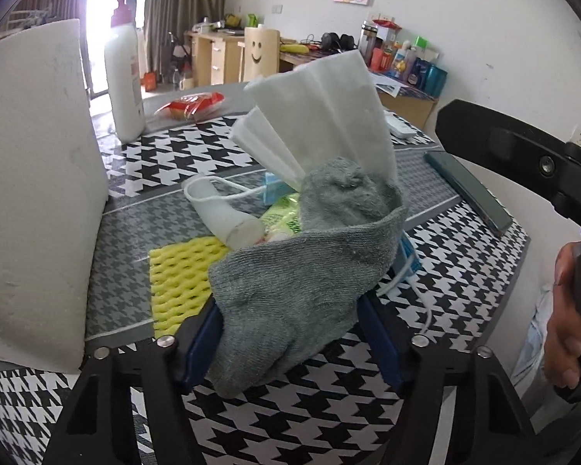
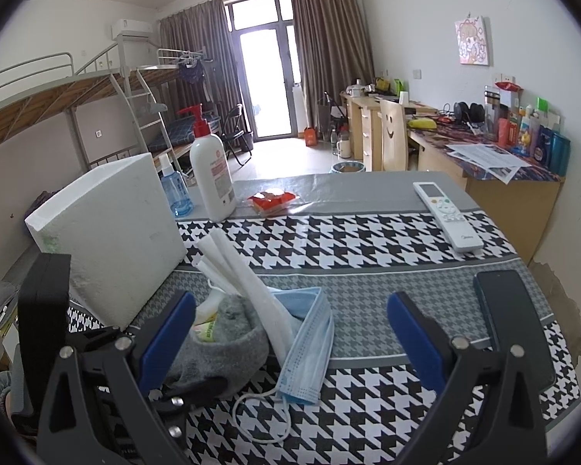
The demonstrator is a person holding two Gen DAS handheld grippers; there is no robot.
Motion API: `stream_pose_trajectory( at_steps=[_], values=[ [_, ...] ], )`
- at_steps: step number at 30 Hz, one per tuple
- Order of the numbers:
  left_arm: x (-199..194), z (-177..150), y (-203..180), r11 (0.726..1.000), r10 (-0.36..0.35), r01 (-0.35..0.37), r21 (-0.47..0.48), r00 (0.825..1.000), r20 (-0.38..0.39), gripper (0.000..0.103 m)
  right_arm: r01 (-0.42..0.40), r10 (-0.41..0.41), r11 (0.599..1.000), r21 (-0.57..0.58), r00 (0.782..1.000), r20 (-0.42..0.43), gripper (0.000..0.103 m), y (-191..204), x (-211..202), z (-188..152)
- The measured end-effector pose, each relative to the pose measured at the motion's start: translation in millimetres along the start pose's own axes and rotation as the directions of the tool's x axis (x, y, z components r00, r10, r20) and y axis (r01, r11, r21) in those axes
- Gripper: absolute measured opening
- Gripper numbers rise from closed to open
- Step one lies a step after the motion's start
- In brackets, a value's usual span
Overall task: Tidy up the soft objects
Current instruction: 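Reach left tool to grey sock and close on it while right tool approaches white mask, then close right tool on white mask while left tool lifts grey sock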
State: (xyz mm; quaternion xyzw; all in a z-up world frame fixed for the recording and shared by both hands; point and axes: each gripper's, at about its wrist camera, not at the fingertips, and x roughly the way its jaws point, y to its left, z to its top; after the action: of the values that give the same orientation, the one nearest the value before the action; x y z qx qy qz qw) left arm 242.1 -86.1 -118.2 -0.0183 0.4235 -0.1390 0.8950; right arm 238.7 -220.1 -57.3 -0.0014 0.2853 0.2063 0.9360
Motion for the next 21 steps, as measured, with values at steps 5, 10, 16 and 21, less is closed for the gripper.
stream_pose_trajectory(
  at_steps=[5,10,16,21],
  values=[
    [-5,1,2,1.000,-0.001,0.001,-0.005,1.000,-0.001,0.042,-0.007,0.007,1.000,-0.005,1.000,-0.011,0.101,-1,5,1],
    [-18,-4,1,0.999,-0.045,0.044,0.026,0.999,0.027,0.021,-0.027,0.027,1.000,-0.014,0.999,-0.028,0.098,0,12,0],
    [-34,-6,-1,0.996,-0.078,0.075,0.052,0.995,0.066,0.015,-0.066,0.063,0.997,-0.036,0.994,-0.085,0.069,7,27,-2],
    [-40,-10,-2,0.991,-0.116,0.111,0.069,0.991,0.072,0.013,-0.088,0.084,0.996,-0.031,0.990,-0.113,0.047,7,40,2]
  ],
)
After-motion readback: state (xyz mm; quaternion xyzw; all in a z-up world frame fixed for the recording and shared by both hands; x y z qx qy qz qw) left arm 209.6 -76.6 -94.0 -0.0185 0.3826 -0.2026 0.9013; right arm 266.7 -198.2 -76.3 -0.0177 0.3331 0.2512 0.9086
